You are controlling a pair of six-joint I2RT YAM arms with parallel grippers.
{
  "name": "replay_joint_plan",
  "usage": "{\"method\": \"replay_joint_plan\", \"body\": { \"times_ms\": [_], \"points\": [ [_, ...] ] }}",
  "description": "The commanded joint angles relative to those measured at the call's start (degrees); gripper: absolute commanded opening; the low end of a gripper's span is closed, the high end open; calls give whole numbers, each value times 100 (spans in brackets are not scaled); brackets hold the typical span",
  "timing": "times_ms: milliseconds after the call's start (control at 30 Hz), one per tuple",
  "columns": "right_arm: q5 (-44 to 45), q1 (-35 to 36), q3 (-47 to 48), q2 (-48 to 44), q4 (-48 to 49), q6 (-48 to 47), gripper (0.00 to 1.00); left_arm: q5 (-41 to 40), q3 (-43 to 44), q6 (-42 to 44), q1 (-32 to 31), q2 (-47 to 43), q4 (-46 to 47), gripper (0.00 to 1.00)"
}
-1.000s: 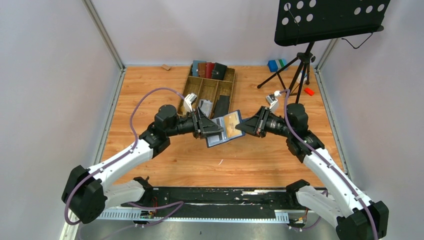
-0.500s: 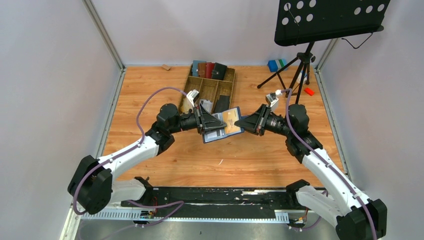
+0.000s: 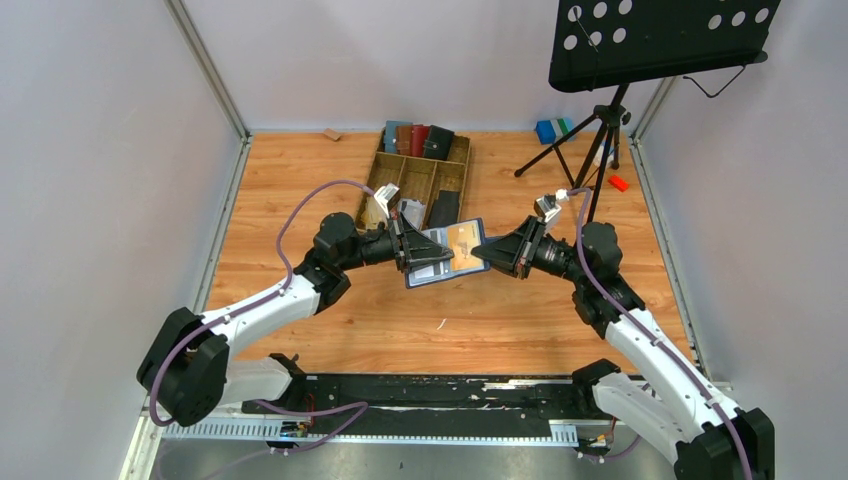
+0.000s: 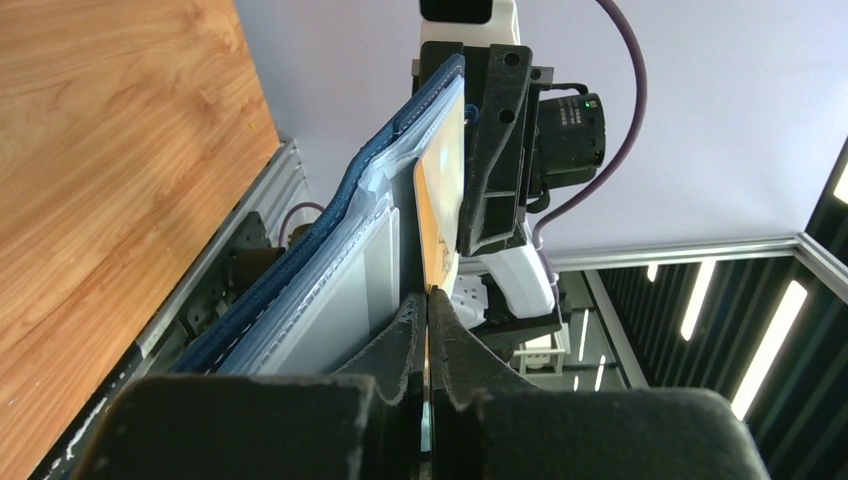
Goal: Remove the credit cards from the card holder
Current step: Remove the credit card from the card holder.
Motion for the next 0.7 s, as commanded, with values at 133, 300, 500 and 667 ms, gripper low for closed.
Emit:
{"method": "replay_joint_plan", "body": {
  "times_ms": [133, 300, 500, 667],
  "points": [
    [-205, 174, 109, 29, 422, 107, 0, -59, 307, 171, -156, 126, 108, 10],
    [-179, 178, 107, -2, 298, 40, 0, -121, 200, 128, -159, 85, 136, 0],
    [456, 73, 237, -337, -890, -408, 0, -190, 109, 305, -131, -69, -275, 0],
    [738, -332, -144, -878, -918, -178, 0, -50, 24, 326, 45, -126, -344, 0]
  ]
}}
